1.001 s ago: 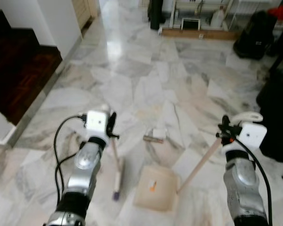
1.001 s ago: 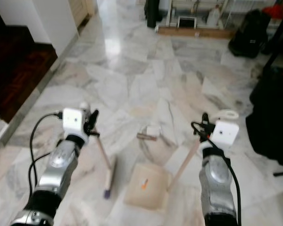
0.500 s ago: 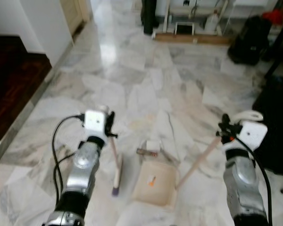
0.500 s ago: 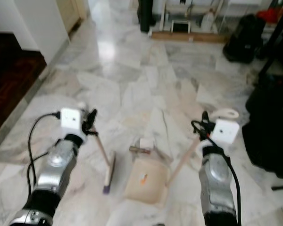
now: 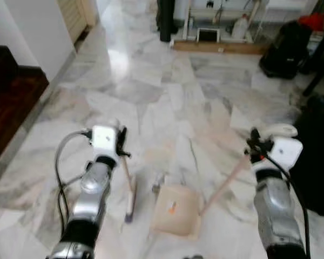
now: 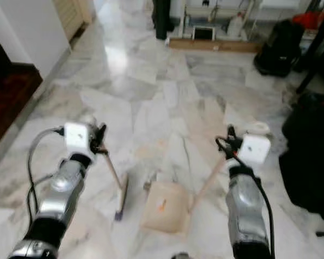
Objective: Sweep floor
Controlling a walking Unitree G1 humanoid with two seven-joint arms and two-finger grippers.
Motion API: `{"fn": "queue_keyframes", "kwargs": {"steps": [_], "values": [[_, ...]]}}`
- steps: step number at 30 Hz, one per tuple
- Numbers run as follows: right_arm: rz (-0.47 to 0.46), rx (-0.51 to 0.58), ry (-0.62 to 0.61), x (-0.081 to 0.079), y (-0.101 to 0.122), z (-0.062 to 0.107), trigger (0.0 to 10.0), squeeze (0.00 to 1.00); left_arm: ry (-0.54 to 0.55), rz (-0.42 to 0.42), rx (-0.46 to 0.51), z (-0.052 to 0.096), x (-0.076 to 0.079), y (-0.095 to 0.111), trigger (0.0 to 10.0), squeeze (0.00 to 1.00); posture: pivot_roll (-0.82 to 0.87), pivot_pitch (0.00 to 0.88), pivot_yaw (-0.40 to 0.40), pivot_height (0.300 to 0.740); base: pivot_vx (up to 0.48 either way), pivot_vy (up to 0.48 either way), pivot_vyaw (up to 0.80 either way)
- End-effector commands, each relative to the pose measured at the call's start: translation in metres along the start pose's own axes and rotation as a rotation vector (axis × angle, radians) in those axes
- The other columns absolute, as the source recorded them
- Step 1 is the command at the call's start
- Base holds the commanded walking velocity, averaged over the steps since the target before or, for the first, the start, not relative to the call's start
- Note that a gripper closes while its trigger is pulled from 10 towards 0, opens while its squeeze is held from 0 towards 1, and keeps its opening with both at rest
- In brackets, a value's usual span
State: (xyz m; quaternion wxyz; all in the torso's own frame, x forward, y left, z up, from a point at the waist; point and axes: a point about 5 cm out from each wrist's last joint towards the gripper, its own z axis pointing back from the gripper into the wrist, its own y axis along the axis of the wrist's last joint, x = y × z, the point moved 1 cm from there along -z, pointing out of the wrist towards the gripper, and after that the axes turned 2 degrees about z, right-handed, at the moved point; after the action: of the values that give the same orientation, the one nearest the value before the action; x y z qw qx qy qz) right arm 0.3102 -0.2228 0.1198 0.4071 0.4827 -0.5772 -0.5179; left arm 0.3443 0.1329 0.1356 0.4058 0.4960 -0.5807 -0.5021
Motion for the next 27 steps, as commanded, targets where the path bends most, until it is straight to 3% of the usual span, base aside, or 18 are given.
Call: {"fn": "queue_keyframes", "kwargs": {"steps": [1, 12, 27], "values": [[-0.008, 0.047, 0.006, -0.0035, 0.0102, -0.0024, 10.0, 0.0, 0.011, -0.012, 0.051, -0.0022, -0.0059, 0.0121, 10.0, 0.0, 0.05, 0.133, -0.027, 0.74, 0.424, 0.0, 0.0], [-0.006, 0.044, 0.006, -0.0026, 0.0095, -0.0019, 10.0, 0.0, 0.023, -0.016, 0.057, -0.0022, -0.0079, 0.0133, 10.0, 0.0, 0.05, 0.134, -0.028, 0.74, 0.402, 0.0, 0.0], [0.007, 0.033, -0.013, 0.004, 0.0056, 0.003, 10.0, 0.0, 0.02, -0.018, 0.062, -0.002, -0.0068, 0.0131, 10.0, 0.0, 0.04, 0.129, -0.025, 0.74, 0.0, 0.0, 0.0]]}}
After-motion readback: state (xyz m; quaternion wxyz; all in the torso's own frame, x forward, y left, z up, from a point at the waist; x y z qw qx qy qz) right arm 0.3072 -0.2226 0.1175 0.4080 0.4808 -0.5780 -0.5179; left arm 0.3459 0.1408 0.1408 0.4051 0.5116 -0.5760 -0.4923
